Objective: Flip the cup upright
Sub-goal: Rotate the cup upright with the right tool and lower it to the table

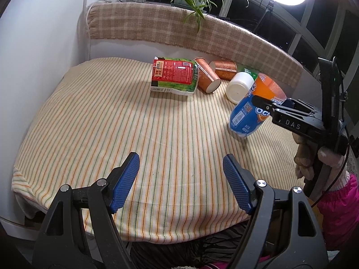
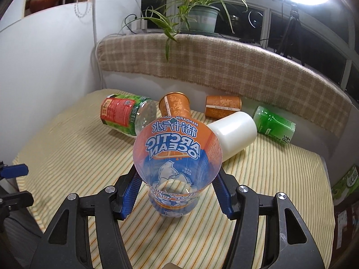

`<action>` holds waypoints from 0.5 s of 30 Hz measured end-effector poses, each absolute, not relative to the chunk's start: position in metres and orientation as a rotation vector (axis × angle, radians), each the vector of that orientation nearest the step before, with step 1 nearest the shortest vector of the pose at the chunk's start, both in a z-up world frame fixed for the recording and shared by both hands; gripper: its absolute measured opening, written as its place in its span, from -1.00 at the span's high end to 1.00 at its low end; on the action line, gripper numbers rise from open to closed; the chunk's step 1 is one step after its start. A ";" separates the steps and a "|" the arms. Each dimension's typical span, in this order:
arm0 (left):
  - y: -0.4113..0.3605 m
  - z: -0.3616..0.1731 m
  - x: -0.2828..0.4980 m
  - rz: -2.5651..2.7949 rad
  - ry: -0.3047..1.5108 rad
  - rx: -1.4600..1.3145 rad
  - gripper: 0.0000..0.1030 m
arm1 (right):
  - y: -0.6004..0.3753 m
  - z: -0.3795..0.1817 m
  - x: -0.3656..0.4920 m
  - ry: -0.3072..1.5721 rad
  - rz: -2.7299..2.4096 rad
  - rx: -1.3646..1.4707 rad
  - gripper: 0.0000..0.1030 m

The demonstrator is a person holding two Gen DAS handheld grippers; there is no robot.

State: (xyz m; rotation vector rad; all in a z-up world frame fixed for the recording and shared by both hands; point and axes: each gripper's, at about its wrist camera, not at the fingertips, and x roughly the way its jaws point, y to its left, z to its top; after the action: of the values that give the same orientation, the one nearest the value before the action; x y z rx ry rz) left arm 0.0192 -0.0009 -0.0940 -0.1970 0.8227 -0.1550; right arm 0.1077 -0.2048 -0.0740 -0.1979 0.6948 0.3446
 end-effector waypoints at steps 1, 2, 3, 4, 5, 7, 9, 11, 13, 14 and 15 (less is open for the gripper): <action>-0.001 -0.094 0.019 -0.155 0.823 -0.197 -0.53 | -0.204 -0.075 0.107 0.697 0.347 -0.201 -0.15; -0.001 -0.094 0.019 -0.155 0.823 -0.196 -0.53 | -0.203 -0.076 0.107 0.698 0.348 -0.202 -0.15; -0.001 -0.094 0.019 -0.155 0.823 -0.196 -0.53 | -0.202 -0.077 0.107 0.699 0.350 -0.203 -0.15; -0.001 -0.094 0.019 -0.156 0.822 -0.196 -0.53 | -0.201 -0.077 0.107 0.701 0.352 -0.203 -0.16; -0.001 -0.093 0.019 -0.156 0.822 -0.196 -0.53 | -0.201 -0.078 0.107 0.703 0.355 -0.203 -0.16; -0.003 -0.091 0.020 -0.156 0.820 -0.194 -0.53 | -0.200 -0.079 0.107 0.705 0.356 -0.204 -0.17; -0.004 -0.090 0.020 -0.156 0.817 -0.190 -0.53 | -0.199 -0.080 0.107 0.703 0.356 -0.205 -0.18; -0.005 -0.088 0.022 -0.157 0.814 -0.187 -0.53 | -0.199 -0.080 0.107 0.705 0.360 -0.201 -0.20; -0.005 -0.087 0.022 -0.159 0.809 -0.184 -0.53 | -0.199 -0.080 0.108 0.706 0.362 -0.196 -0.21; -0.006 -0.086 0.022 -0.160 0.807 -0.182 -0.53 | -0.199 -0.080 0.108 0.706 0.362 -0.195 -0.21; -0.006 -0.085 0.021 -0.161 0.804 -0.180 -0.53 | -0.199 -0.080 0.108 0.706 0.362 -0.195 -0.21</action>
State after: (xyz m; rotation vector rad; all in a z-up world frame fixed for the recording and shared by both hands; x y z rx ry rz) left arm 0.0214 -0.0062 -0.0854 -0.1799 0.8043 -0.1611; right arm 0.1083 -0.1991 -0.0803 -0.1951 0.7059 0.3623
